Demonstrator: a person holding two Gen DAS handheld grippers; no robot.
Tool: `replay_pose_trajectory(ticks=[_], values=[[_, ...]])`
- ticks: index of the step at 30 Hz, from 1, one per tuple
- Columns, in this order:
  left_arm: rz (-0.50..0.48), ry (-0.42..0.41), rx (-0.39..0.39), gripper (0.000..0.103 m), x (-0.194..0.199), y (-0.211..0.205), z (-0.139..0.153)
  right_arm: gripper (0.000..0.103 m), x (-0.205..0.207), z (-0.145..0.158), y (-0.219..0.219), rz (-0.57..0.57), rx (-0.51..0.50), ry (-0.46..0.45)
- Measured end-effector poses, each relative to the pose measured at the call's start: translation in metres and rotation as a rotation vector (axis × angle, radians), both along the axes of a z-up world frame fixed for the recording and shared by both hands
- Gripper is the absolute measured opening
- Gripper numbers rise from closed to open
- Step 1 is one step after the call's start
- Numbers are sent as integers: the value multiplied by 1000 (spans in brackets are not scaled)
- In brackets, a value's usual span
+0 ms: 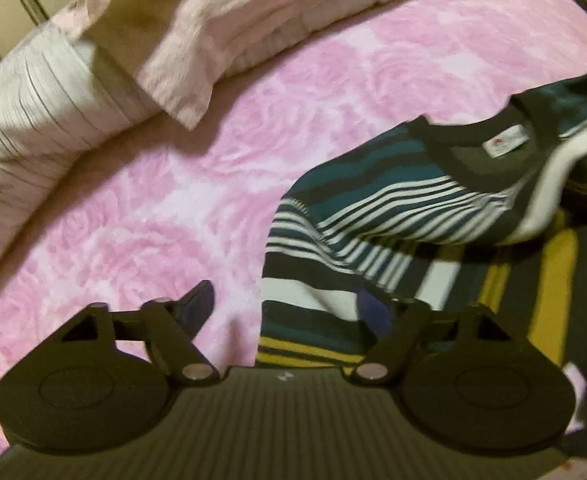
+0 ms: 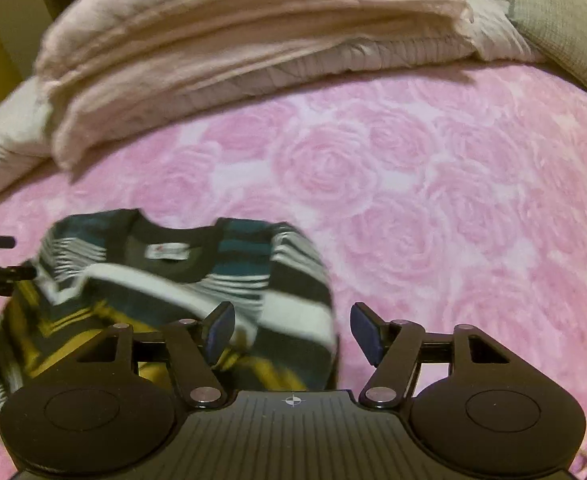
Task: Fold large clothes
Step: 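Grasp the sweater hem with the left gripper while the right gripper holds another edge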
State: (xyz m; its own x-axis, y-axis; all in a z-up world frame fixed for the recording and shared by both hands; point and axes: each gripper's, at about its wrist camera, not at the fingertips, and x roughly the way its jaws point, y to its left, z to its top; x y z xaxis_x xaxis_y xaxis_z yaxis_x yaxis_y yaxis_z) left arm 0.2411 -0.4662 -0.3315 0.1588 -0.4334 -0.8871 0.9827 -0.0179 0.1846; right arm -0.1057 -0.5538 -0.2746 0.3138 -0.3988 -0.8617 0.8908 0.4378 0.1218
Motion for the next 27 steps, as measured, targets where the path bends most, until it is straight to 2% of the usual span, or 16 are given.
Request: replay_pose_trajectory(ticks=[1,2,3,4,5,6,7,10,18,23,27], values=[[14,16,15,65,3,-3,-7,61,0,-7,-6,-11,8,8],[25,43,31,56,5,-5,-13,61,0,-14,-11,-15,26,10],[32,63,43,52,5,-5,-17,59,-2,-22,-16,-16,58,2],[31,81,41,41,4,-4,-19,52,-5,-26,-18,-19,84,-12],[33,94,39,31,3,-3,-17,20,-8,-29,-20,-15,105,-32],[37,95,40,23,0,-3,-14,10,-11,-29,-21,-14,115,-36],[39,92,40,7,-4,-1,-11,10,-15,-26,-20,-20,110,-40],[32,57,-11,5,-16,9,18,8,-27,-3,-12,-1,61,-72],[104,-6,-237,5,-68,79,157,7,-51,110,30,131,-141,-124],[114,-46,-382,5,-113,133,245,7,-79,198,66,117,-314,-177],[174,-32,-523,5,-140,188,297,7,-107,261,114,72,-443,-196]])
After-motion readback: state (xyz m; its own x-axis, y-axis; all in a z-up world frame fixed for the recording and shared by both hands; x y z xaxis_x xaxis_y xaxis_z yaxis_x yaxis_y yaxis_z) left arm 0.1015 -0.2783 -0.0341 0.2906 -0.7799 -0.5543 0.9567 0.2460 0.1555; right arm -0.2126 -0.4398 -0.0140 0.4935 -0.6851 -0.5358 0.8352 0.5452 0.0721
